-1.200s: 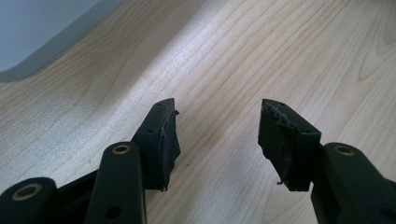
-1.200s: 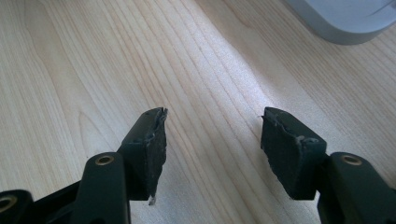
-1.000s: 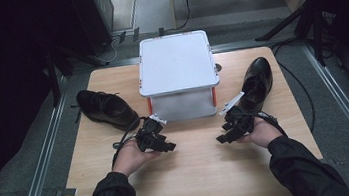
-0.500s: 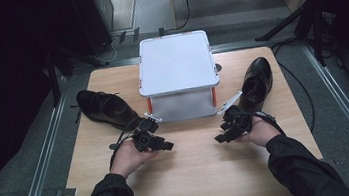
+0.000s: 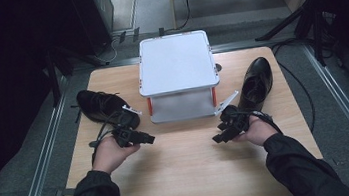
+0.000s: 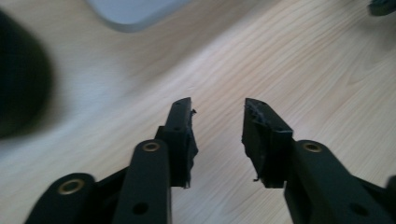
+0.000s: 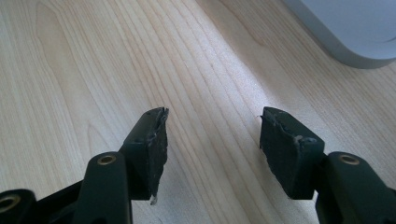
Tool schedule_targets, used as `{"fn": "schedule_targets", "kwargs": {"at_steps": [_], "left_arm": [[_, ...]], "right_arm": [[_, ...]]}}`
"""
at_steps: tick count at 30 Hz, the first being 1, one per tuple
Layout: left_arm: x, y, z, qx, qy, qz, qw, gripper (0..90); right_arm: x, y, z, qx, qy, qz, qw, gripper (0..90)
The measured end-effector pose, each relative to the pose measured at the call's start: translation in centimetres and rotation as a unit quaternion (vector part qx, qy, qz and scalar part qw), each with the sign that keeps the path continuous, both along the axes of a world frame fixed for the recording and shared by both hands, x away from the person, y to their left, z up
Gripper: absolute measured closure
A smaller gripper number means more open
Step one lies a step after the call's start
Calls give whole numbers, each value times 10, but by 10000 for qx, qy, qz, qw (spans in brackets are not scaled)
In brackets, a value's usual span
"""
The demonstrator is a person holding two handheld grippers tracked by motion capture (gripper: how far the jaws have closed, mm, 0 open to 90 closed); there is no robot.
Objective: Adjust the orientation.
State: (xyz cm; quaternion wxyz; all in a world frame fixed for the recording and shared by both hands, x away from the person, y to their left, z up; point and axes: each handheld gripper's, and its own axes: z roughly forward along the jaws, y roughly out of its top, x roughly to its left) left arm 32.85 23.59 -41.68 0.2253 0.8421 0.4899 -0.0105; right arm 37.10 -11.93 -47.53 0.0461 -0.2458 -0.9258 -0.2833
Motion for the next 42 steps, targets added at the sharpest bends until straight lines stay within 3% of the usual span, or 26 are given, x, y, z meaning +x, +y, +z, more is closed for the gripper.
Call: {"fn": "schedule_targets", "kwargs": {"at_steps": [5,8,14,17,27,42], "left_arm": [[8,24,22,91,87,243,9996,620],[13,35,35,268,73,357,9990,649],[25,53,56,68,92,622,9980,669],[34,54,61,164,135,652,9976,677],[63,51,61,211,298,707,9968,672],[75,44,50,313,351,741,9961,671]], "right_arm": [[-1,0,0,-10,-7,34,10000,422],[-1,0,1,-5,-1,31,10000,422],[-2,-2,1,1,12,28,10000,422],[-2,-2,1,12,12,25,10000,422],[-3,0,1,20,6,34,10000,426],[-7,2,4,93,-50,93,9999,431]]}}
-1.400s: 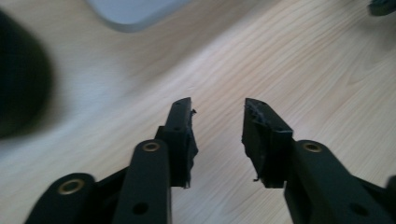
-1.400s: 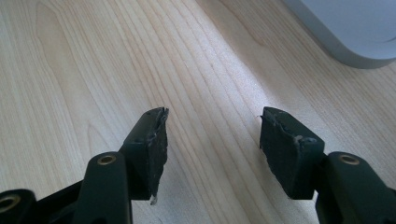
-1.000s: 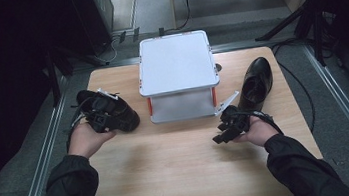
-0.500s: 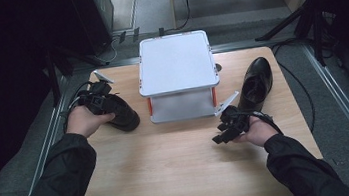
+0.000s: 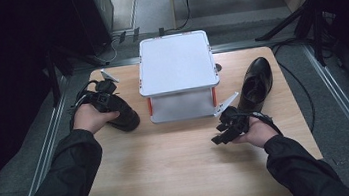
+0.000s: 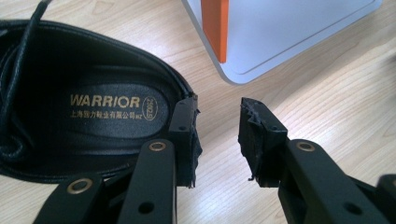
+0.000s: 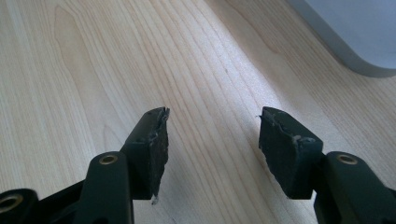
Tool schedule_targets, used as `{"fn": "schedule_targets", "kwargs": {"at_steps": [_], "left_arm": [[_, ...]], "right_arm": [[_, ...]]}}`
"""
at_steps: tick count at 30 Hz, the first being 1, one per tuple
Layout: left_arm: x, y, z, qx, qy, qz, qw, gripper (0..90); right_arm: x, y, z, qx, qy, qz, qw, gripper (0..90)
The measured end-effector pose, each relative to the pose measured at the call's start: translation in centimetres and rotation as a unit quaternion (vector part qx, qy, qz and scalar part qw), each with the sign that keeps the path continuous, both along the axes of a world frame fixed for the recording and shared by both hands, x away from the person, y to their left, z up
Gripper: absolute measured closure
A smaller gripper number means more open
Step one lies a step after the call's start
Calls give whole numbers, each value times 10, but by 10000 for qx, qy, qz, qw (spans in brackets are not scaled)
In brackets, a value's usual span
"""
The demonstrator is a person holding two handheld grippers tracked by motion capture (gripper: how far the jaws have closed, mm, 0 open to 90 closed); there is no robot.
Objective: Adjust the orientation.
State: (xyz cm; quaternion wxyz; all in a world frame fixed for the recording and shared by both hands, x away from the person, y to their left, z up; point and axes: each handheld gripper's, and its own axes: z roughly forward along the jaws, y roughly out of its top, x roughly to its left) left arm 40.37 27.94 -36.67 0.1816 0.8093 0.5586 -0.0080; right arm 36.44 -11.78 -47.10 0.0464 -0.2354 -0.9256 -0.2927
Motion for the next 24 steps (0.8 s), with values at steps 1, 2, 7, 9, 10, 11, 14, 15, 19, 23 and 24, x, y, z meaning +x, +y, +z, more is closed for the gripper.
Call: {"fn": "schedule_targets", "kwargs": {"at_steps": [1,2,7,9,10,11,14,15,19,23,24], "left_arm": [[1,0,1,9,-28,-9,10000,673],[1,0,2,21,-59,19,10000,672],[5,4,6,134,-53,131,9998,679],[8,5,4,216,13,130,9997,679],[9,5,2,241,29,161,9996,679],[10,5,0,282,45,157,9995,680],[13,6,-5,337,105,172,9992,687],[14,6,-6,332,111,183,9992,694],[17,5,-10,328,165,154,9992,717],[19,-1,-14,391,203,27,9990,773],[19,-2,-14,406,196,35,9990,784]], "right_arm": [[0,0,0,2,-3,1,10000,431],[0,-1,0,11,5,-14,10000,431],[0,-1,0,11,-8,-7,10000,433],[0,-1,0,9,-4,0,10000,433],[0,-1,0,8,-9,1,10000,433],[0,-1,0,9,-12,1,10000,433],[0,-1,1,7,-14,6,10000,434],[0,-1,0,7,-12,5,10000,434],[0,-1,0,8,-6,11,10000,435],[0,-1,0,9,-6,13,10000,436],[0,-1,0,12,-11,14,10000,436]]}}
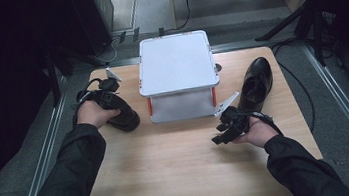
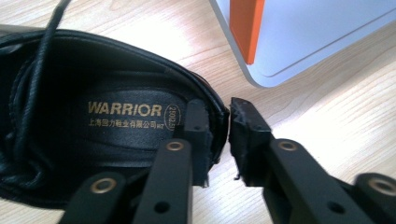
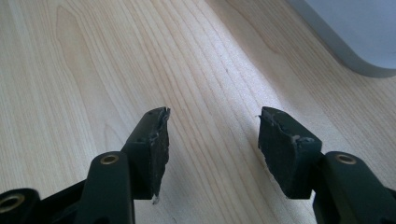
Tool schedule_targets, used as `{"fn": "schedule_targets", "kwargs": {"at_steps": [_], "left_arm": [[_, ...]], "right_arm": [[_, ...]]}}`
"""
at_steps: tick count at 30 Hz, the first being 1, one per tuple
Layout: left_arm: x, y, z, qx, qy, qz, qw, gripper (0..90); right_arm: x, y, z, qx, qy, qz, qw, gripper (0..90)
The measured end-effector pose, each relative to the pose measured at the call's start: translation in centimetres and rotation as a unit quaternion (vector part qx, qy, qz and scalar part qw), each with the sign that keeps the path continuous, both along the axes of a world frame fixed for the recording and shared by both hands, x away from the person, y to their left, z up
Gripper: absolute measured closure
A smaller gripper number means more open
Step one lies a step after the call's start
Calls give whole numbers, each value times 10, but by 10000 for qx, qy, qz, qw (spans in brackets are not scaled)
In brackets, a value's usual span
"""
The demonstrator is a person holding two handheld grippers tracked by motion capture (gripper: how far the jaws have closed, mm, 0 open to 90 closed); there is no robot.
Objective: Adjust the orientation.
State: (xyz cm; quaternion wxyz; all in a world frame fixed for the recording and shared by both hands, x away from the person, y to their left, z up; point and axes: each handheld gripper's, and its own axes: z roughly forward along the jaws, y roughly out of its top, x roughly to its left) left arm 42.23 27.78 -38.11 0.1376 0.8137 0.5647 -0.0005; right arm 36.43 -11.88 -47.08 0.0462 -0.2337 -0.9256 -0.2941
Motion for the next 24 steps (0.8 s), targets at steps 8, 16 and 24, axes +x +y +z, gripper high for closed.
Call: {"fn": "schedule_targets", "kwargs": {"at_steps": [8,16,24], "left_arm": [[-1,3,2,-53,77,-5,10000,806],[-15,16,8,-36,223,-244,9994,803],[-40,42,16,-112,315,-227,9992,781]], "right_arm": [[1,0,-1,-14,26,-10,10000,440],[0,1,-1,-20,30,17,10000,441],[0,1,-1,-32,8,51,10000,442]]}}
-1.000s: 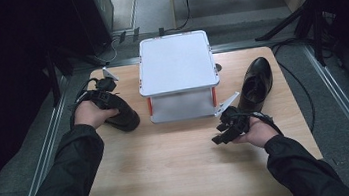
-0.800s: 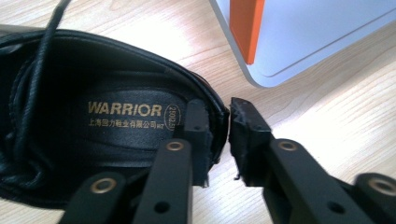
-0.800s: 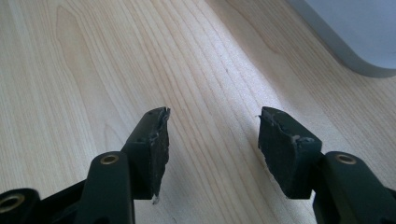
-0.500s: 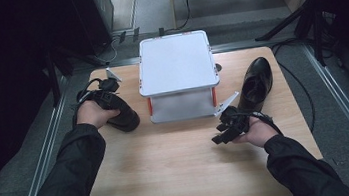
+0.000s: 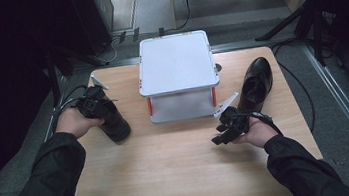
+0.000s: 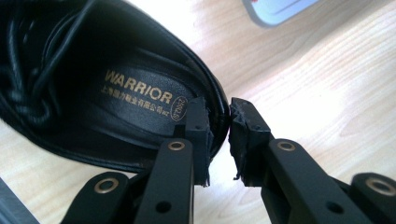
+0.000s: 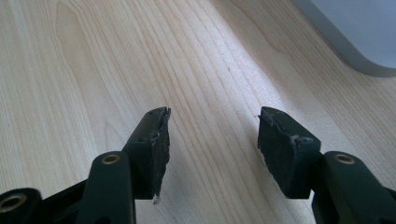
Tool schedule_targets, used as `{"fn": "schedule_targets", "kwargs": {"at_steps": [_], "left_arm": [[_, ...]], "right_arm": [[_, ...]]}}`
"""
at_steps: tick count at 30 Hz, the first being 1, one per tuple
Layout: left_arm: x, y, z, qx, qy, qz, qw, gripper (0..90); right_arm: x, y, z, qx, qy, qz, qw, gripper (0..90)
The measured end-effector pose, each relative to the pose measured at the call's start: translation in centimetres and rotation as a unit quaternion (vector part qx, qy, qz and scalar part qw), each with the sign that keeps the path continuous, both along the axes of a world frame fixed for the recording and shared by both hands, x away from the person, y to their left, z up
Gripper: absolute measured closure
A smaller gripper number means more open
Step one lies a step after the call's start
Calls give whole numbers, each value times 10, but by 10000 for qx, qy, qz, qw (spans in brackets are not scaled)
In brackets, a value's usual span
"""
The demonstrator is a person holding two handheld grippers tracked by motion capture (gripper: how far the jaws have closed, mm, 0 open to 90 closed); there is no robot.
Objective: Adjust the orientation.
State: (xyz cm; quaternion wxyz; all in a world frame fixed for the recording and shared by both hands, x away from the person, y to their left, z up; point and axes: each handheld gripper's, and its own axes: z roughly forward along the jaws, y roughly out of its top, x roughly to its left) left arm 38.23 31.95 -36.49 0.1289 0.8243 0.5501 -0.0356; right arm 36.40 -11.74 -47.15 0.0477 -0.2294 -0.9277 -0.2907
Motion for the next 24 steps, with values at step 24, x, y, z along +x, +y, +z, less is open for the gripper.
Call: {"fn": "schedule_targets", "kwargs": {"at_steps": [24], "left_arm": [[-33,37,-1,-278,-63,403,9988,831]], "right_arm": [[-2,3,-1,-75,6,45,10000,448]]}}
